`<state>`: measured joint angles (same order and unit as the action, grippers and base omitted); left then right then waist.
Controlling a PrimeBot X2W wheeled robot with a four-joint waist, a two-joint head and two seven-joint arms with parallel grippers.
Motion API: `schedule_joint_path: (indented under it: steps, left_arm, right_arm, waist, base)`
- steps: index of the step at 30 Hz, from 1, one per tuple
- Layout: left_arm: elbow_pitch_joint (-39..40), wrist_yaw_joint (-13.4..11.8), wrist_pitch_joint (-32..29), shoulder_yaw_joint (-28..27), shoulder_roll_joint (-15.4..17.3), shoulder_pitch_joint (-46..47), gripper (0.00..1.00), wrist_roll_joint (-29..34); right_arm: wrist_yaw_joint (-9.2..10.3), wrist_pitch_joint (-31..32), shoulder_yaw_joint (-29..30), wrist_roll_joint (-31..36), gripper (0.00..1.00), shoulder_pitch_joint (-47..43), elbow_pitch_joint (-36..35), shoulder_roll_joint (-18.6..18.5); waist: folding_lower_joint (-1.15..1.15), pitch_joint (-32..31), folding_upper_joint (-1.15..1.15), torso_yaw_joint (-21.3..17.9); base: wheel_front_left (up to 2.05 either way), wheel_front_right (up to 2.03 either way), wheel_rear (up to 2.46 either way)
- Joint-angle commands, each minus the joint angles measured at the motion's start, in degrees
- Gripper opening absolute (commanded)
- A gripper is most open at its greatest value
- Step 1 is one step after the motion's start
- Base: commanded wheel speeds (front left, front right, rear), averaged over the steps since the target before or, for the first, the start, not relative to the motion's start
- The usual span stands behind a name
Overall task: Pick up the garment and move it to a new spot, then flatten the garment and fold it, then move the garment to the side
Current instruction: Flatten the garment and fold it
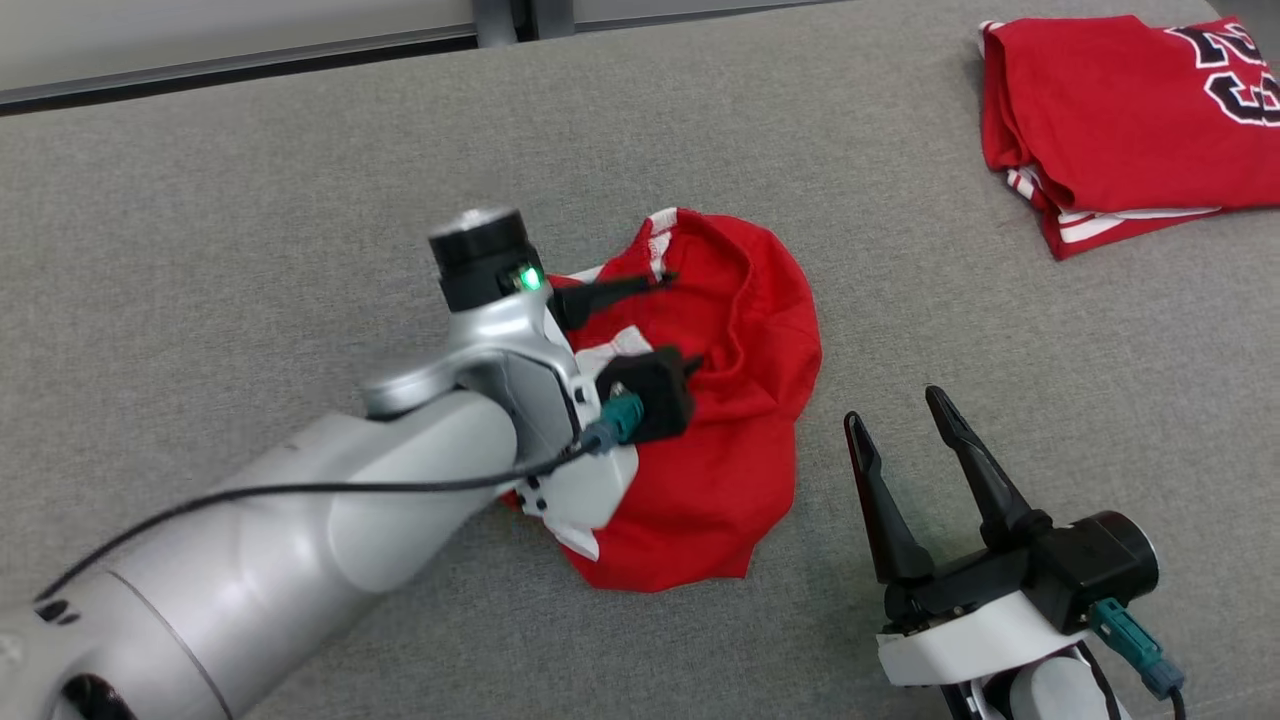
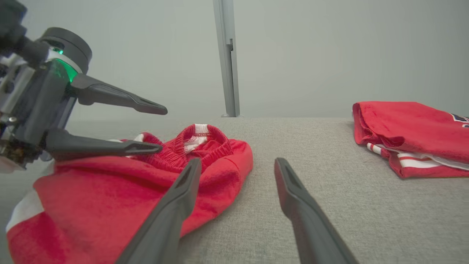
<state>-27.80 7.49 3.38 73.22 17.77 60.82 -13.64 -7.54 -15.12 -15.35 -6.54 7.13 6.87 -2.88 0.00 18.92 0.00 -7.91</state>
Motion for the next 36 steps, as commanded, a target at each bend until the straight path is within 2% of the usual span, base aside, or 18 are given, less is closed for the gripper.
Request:
schedule_joint_path:
  steps: [1,6,11,12,13,14,18,23,28,32,36]
  left_arm:
    - [0.53,-0.06,-0.41,0.21,-0.02,-2.14,1.0,-0.08]
    - [4.37,-0.06,-5.46,0.2,1.3,-6.32,1.0,0.42]
    - [8.56,-0.06,-9.92,0.14,4.65,-6.65,1.0,-0.01]
    - [8.93,-0.06,-10.18,0.14,5.08,-6.57,0.86,-0.25]
    - [9.15,-0.06,-10.12,0.14,5.41,-6.37,0.38,-0.88]
    - [9.19,-0.06,-9.86,0.14,5.66,-6.14,0.0,-1.6]
    - [7.26,-0.06,-6.91,0.13,5.89,-5.21,0.0,-8.5]
    - [3.33,-0.06,1.25,-0.65,5.93,-5.63,0.0,-20.08]
    - [-0.8,-0.06,7.99,-7.22,4.59,-11.11,0.0,-34.28]
    - [-1.81,-0.06,9.36,-11.29,4.62,-14.92,0.0,-42.23]
    - [-1.69,-0.05,10.42,-16.19,6.08,-19.81,0.0,-50.33]
  right_arm:
    - [0.11,-0.03,0.0,-0.26,1.0,0.46,-0.05,-0.04]
    - [0.11,-0.03,-0.22,-0.96,1.0,0.96,-0.29,-0.05]
    - [0.11,-0.03,-0.1,-1.17,1.0,1.24,-0.45,-0.05]
    - [0.11,-0.03,0.0,-1.1,1.0,1.21,-0.45,-0.04]
    - [0.11,-0.03,0.18,-1.05,1.0,1.09,-0.43,-0.04]
    - [0.11,-0.03,0.39,-1.02,1.0,0.9,-0.4,-0.04]
    - [0.11,-0.03,1.06,-0.76,1.0,0.14,-0.29,-0.04]
    - [0.11,-0.03,1.91,-0.05,1.0,-0.89,0.03,-0.04]
    - [0.11,-0.03,2.32,0.65,1.0,-1.82,0.46,-0.06]
    - [0.11,-0.03,2.43,0.83,1.0,-2.41,0.73,-0.06]
    - [0.11,-0.03,2.66,1.22,1.0,-3.06,0.97,-0.09]
  waist:
    - [0.0,0.55,0.0,-0.8]
    - [0.0,1.15,0.0,-1.37]
    - [0.0,1.28,0.0,-1.17]
    - [0.0,1.23,0.0,-1.0]
    - [0.0,1.12,0.0,-0.76]
    - [0.0,0.94,0.0,-0.46]
    - [0.0,-0.14,0.0,1.07]
    - [0.0,-2.1,0.0,3.66]
    - [0.0,-4.24,0.0,6.52]
    - [0.0,-5.18,0.0,8.29]
    - [0.0,-6.4,0.0,10.71]
  base:
    - [0.0,0.0,0.0]
    - [0.0,0.0,0.0]
    - [0.0,0.0,0.0]
    - [0.0,0.0,0.0]
    - [0.0,0.0,0.0]
    - [0.0,0.0,0.0]
    - [0.0,0.0,0.0]
    - [0.0,0.0,0.0]
    - [0.0,0.0,0.0]
    - [0.0,0.0,0.0]
    - [0.0,0.0,0.0]
